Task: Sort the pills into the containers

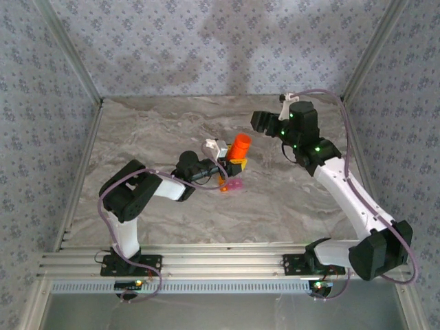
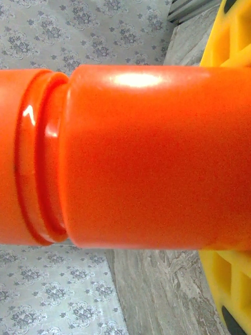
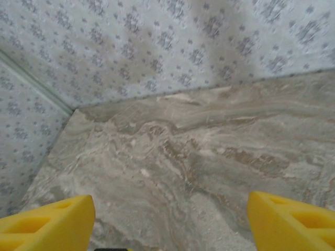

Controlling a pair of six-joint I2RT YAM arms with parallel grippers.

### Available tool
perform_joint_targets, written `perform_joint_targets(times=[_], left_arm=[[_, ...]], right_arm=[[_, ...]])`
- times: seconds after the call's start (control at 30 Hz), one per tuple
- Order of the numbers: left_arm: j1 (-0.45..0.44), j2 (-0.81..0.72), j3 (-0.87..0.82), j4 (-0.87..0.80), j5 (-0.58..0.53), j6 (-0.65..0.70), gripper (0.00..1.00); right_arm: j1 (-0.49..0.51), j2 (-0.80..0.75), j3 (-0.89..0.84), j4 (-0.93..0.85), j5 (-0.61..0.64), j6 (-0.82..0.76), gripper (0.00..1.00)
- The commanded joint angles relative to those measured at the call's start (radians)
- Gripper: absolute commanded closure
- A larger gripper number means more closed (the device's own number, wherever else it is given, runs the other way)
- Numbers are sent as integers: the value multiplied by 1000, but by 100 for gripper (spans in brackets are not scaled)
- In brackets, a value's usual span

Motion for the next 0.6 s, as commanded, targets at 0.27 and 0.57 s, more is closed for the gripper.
perform_joint_targets(times=[0.27, 0.57], left_arm=[[9, 7, 47, 14, 28, -4, 100], [8, 14, 58, 7, 32, -9, 100]], right_arm=[[-29, 74, -65, 18, -367, 12, 24], [-7, 95, -63, 14, -423, -12, 29]])
